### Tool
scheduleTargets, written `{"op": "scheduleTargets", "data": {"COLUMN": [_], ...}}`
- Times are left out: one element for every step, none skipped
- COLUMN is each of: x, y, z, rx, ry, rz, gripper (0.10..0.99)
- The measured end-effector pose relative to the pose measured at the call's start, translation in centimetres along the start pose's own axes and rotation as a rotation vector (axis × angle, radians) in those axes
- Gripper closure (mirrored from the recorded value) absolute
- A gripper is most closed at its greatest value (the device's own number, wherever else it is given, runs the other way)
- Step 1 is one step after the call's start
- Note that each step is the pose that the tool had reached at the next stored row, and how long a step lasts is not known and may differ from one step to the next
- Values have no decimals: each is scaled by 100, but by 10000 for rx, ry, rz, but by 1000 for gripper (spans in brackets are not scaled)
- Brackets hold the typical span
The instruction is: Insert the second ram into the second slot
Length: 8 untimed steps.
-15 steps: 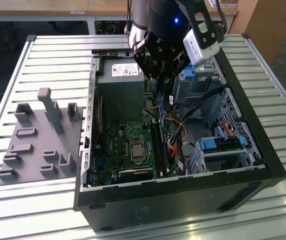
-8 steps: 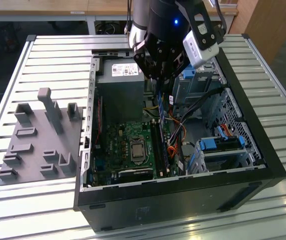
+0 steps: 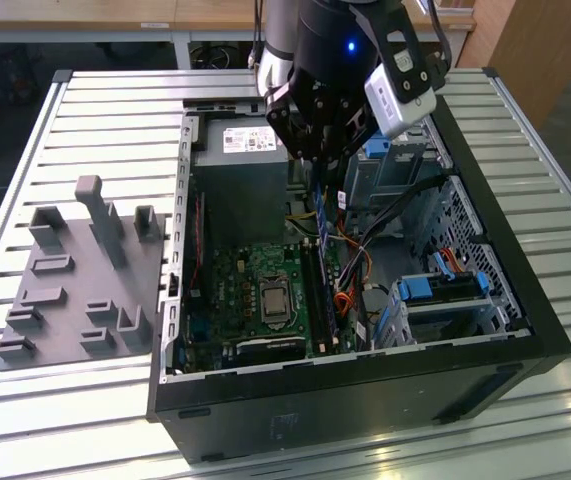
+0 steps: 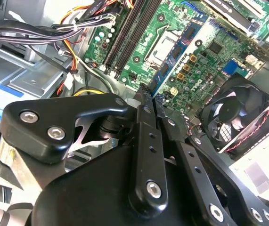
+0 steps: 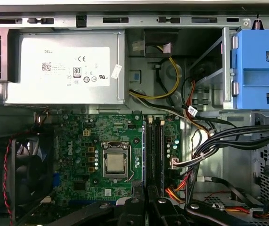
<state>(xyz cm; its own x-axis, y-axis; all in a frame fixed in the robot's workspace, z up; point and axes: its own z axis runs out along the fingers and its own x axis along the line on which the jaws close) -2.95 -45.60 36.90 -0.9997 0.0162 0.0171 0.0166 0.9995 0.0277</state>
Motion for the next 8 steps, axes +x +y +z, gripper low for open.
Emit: {"op": "scheduleTargets", "data": {"x": [0, 0, 0, 0, 0, 0, 0, 0], "y": [0, 0, 0, 0, 0, 0, 0, 0], "z": [1, 2, 3, 3, 5, 6, 8, 9], "rx": [0, 0, -1, -2, -3, -5, -6, -8], "ry": [0, 0, -1, -2, -4, -7, -9, -11], "rz": [2, 9, 26, 68, 128, 208, 303, 398], "gripper": [949, 949, 949, 949, 949, 949, 949, 949]}}
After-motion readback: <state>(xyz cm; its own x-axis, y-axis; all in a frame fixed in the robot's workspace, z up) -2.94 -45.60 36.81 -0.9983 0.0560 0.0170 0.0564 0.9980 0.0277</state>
